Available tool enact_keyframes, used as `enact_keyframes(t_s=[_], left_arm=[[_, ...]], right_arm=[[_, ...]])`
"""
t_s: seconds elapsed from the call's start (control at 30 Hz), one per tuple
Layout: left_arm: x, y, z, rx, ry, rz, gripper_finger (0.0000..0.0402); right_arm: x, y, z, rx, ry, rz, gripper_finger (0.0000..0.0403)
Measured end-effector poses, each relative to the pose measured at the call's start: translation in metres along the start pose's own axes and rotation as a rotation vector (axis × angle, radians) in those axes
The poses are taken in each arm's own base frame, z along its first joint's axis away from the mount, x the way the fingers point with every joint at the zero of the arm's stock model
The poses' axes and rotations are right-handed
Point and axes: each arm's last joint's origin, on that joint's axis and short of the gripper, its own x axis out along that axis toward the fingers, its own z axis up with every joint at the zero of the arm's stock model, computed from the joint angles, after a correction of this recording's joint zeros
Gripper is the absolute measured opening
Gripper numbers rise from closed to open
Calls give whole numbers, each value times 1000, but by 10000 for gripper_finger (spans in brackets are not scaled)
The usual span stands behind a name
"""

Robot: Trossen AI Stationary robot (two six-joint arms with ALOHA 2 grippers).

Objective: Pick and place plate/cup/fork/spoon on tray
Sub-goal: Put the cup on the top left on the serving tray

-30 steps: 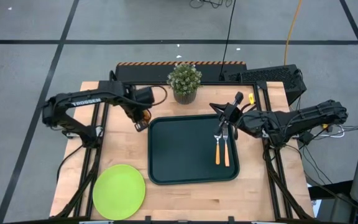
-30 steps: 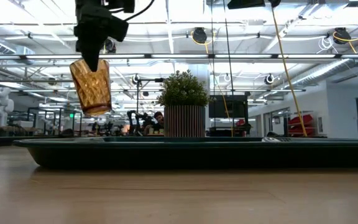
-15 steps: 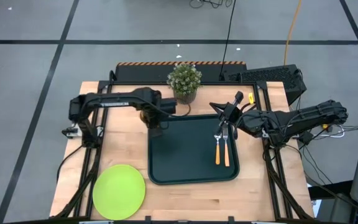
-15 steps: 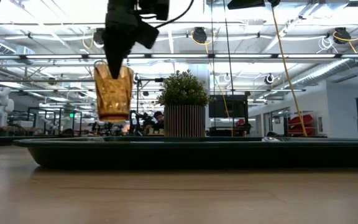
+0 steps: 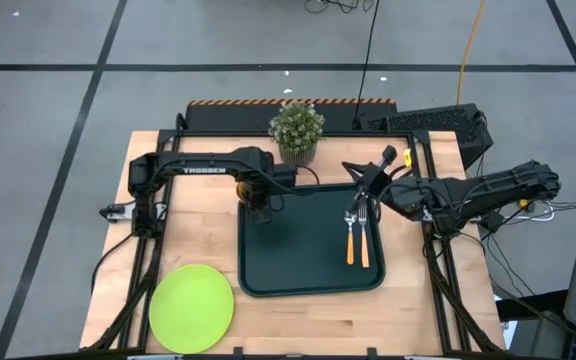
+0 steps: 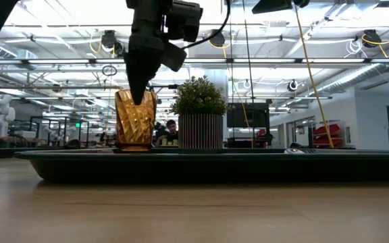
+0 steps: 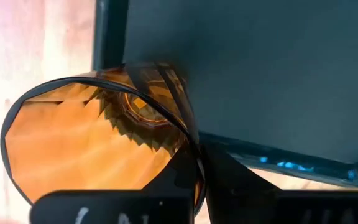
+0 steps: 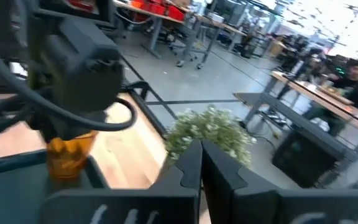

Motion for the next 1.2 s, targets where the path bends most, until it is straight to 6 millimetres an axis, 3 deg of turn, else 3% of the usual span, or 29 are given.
enact_keyframes(t_s=[0.5,0.9,1.2], left_arm=[[2,-16,2,37,-48,-9,8],[21,-13,-2,35,-19,12,8],[23,-13,-1,46,-17,6,59]], right_arm=[[0,0,0,12,0,-7,0],[0,0,0,23,0,-6,0],[0,0,0,23,0,-5,0]])
